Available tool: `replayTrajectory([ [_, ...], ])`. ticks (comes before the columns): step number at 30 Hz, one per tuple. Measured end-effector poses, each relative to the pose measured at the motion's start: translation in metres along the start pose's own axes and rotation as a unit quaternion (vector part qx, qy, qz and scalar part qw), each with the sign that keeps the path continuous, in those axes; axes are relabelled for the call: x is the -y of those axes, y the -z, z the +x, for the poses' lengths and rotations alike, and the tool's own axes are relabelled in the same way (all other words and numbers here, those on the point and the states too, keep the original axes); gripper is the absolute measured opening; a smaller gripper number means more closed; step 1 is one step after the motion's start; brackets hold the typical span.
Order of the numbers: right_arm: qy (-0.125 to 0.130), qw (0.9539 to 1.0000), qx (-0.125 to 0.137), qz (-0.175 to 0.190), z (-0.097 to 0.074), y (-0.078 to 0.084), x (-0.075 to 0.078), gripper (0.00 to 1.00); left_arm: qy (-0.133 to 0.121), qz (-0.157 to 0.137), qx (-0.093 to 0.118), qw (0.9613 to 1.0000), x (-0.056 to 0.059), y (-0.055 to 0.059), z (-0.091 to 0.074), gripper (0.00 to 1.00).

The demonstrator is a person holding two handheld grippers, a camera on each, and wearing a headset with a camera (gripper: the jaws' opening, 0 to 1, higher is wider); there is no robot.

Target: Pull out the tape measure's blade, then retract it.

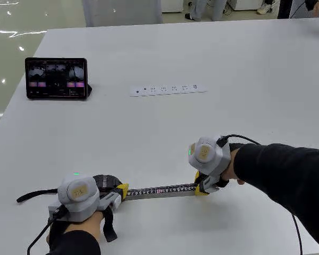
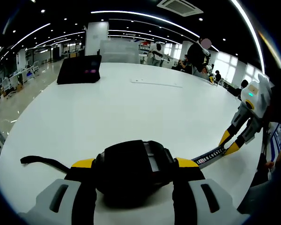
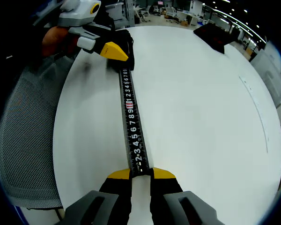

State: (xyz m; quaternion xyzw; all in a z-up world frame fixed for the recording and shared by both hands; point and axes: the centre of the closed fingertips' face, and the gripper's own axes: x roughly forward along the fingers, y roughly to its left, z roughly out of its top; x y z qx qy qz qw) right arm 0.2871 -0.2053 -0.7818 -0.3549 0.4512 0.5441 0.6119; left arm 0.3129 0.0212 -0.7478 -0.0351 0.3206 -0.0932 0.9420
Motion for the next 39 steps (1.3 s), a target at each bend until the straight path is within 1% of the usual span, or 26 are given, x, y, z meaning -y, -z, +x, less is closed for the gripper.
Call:
replayTrajectory([
  [6, 0.0, 1.0, 0.001, 0.0, 0.001, -0.001, 0.0, 0.11, -0.001, 0.001, 0.0, 1.0, 0.0, -0.001, 0.001, 0.62],
  [9, -0.001, 1.0, 0.001, 0.0, 0.002, -0.003, 0.0, 0.11, 0.0, -0.005, 0.006, 1.0, 0.0, -0.001, 0.0, 0.62],
  [12, -0.001, 1.0, 0.003, -0.001, 0.001, -0.004, -0.001, 0.11, 0.0, -0.006, 0.006, 1.0, 0.0, -0.001, 0.001, 0.61],
  [17, -0.002, 1.0, 0.006, -0.001, 0.002, -0.007, -0.001, 0.11, 0.005, 0.001, 0.003, 1.0, 0.0, -0.001, 0.0, 0.61],
  [22, -0.001, 1.0, 0.003, -0.009, 0.003, -0.009, -0.002, 0.11, 0.005, 0.003, 0.002, 1.0, 0.001, 0.0, 0.0, 0.61],
  [39, -0.004, 1.0, 0.007, -0.005, 0.005, -0.014, -0.003, 0.11, 0.011, 0.006, -0.003, 0.9999, 0.0, 0.0, 0.0, 0.61],
])
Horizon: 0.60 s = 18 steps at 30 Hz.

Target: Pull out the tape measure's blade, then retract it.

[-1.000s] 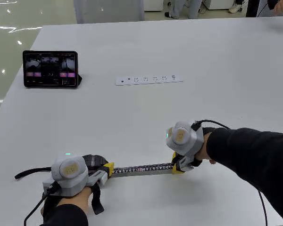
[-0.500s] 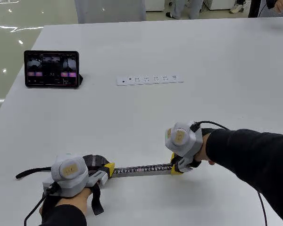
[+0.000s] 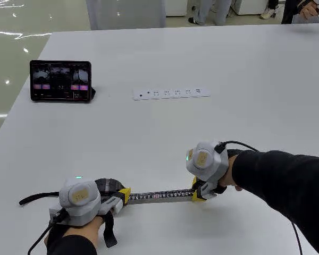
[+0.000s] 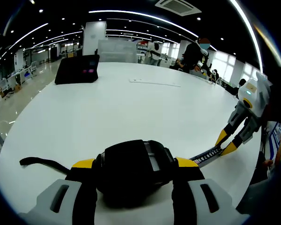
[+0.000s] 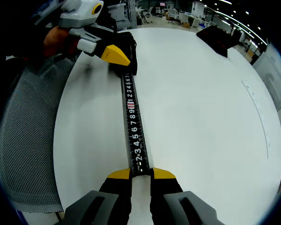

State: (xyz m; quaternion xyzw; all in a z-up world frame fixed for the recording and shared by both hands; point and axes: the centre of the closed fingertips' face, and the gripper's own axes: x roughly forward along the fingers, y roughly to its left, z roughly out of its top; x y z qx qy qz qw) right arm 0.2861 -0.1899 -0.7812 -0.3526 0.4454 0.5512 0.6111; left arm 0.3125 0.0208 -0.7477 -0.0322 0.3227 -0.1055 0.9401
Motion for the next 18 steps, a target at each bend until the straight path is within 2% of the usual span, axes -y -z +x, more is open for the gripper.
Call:
replayTrajectory([
  [12, -0.003, 1.0, 0.004, 0.001, 0.0014, -0.0042, -0.0008, 0.11, 0.007, -0.002, -0.005, 1.0, -0.0004, 0.0001, -0.0002, 0.6],
  [15, 0.001, 0.9999, 0.0, -0.017, 0.0028, -0.0051, -0.0013, 0.11, 0.009, -0.001, -0.006, 0.9999, 0.0001, 0.0006, -0.0004, 0.6],
  [18, 0.0, 1.0, 0.001, -0.007, 0.0028, -0.0059, -0.0003, 0.11, 0.009, -0.001, -0.006, 0.9999, 0.0003, 0.0006, -0.0004, 0.6],
])
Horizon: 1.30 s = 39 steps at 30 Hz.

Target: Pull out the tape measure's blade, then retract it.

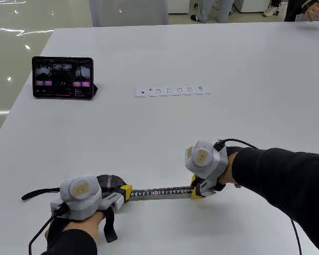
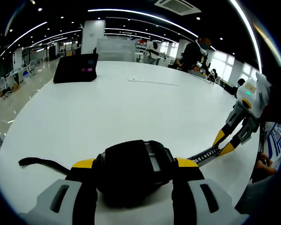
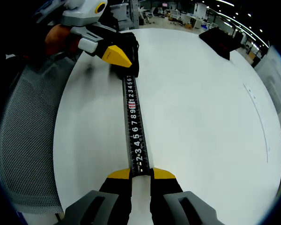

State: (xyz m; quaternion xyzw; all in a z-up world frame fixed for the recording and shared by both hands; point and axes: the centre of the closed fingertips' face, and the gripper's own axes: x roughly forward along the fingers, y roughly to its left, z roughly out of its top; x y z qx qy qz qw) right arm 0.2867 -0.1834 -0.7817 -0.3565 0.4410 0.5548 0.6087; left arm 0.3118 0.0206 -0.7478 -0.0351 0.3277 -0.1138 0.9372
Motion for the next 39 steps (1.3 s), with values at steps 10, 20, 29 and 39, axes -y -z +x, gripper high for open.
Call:
replayTrajectory([
  [10, 0.001, 1.0, 0.005, 0.003, 0.002, -0.002, -0.001, 0.11, 0.003, 0.001, -0.002, 1.0, 0.001, 0.001, 0.0, 0.6],
  [20, -0.001, 1.0, 0.008, -0.004, 0.002, -0.006, -0.003, 0.1, 0.004, 0.002, -0.003, 1.0, 0.0, 0.001, 0.0, 0.6],
  [29, 0.003, 1.0, 0.006, -0.001, 0.003, -0.011, -0.003, 0.1, 0.005, 0.002, -0.004, 1.0, 0.0, 0.001, 0.0, 0.6],
  [39, 0.003, 1.0, 0.0, -0.003, 0.006, -0.015, -0.003, 0.1, 0.005, 0.001, -0.006, 1.0, 0.0, 0.001, 0.0, 0.61],
])
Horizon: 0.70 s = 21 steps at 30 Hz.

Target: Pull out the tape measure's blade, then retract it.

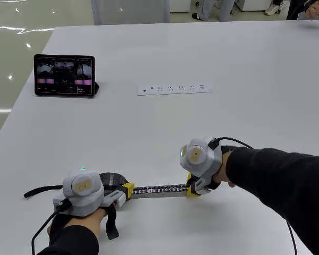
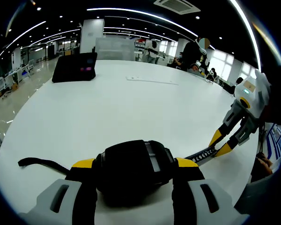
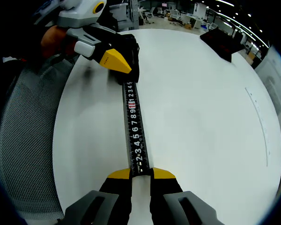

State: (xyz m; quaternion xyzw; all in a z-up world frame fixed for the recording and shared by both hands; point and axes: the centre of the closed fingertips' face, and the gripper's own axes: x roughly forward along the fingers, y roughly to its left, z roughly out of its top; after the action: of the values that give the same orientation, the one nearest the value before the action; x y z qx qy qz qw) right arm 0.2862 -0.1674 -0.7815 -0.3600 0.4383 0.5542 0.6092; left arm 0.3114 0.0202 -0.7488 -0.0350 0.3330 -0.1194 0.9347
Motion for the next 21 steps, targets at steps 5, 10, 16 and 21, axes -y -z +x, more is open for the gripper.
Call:
replayTrajectory([
  [5, 0.001, 0.9999, 0.004, 0.015, -0.0001, -0.0018, -0.0002, 0.1, 0.001, 0.0, 0.0, 1.0, 0.0003, -0.0001, -0.0001, 0.61],
  [10, 0.002, 1.0, -0.001, 0.002, 0.0012, -0.0037, -0.0013, 0.1, 0.001, -0.001, 0.0, 1.0, 0.0005, -0.0002, -0.0003, 0.61],
  [16, -0.001, 1.0, -0.007, 0.001, 0.0025, -0.0058, 0.0002, 0.1, 0.0, -0.001, 0.001, 1.0, 0.0002, -0.0003, -0.0001, 0.61],
  [21, 0.002, 1.0, -0.004, 0.008, 0.003, -0.0075, -0.0002, 0.1, 0.0, -0.001, 0.0, 1.0, -0.0001, 0.0, -0.0002, 0.61],
])
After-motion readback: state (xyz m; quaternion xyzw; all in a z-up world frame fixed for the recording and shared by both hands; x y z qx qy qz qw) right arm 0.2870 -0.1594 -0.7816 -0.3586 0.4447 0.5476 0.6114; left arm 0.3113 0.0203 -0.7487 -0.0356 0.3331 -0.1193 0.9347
